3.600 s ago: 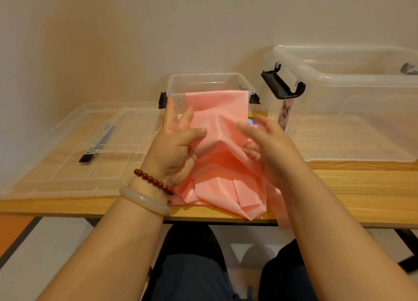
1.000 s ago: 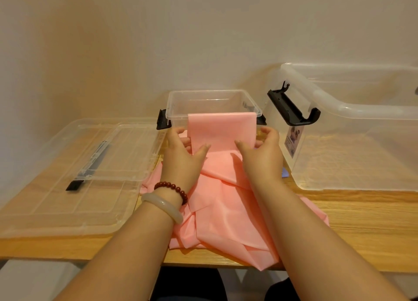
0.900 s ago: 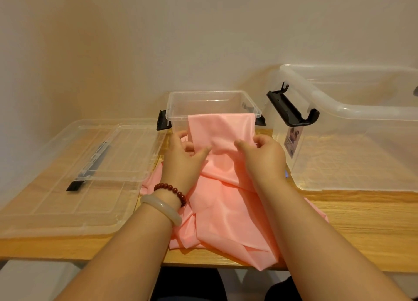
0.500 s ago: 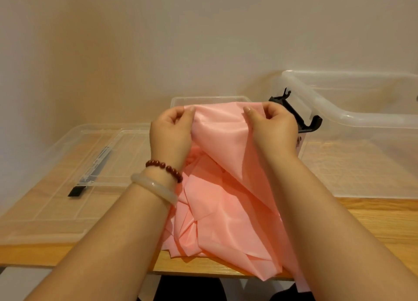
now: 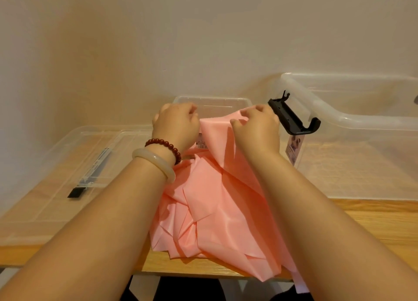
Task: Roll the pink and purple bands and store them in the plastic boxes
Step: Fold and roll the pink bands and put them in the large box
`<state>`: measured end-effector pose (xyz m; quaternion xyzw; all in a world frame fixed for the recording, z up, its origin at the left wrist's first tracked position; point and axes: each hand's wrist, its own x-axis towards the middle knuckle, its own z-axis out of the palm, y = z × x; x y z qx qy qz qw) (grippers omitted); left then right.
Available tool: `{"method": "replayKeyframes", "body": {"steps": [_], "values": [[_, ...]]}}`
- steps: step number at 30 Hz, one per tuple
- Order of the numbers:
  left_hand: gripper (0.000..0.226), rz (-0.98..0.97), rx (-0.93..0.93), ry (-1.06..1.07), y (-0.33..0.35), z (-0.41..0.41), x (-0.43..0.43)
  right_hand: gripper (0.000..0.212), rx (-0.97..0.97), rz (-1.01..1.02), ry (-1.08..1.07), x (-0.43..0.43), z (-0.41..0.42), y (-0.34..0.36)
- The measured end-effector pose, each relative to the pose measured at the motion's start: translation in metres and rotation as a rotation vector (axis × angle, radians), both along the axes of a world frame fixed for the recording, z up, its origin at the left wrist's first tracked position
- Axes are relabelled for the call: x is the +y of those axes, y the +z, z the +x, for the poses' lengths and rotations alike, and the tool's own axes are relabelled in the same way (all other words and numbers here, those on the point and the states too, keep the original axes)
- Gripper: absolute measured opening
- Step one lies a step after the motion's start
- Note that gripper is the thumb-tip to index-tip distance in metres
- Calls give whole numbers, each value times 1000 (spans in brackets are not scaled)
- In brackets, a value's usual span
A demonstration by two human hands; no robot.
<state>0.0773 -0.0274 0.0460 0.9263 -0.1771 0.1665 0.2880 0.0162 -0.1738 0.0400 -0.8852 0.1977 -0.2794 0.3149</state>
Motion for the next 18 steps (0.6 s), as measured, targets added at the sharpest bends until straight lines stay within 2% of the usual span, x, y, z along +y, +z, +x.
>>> {"method": "replayKeyframes", "body": {"steps": [2,5,11,15,18], "values": [[37,86,65,-19,-1,4,0,34,56,-103,31,1,0,-1],[33,16,106,-79,-5,6,1,31,93,-226,67,-1,2,-1],[32,-43,13,-73,-15,6,7,21,-35,-217,45,-7,2,-7],[39,-66,-18,-88,-16,3,4,20,-161,-294,16,2,2,-3],[40,-85,-33,-109,-16,1,3,25,-163,-279,66,9,9,8]]}}
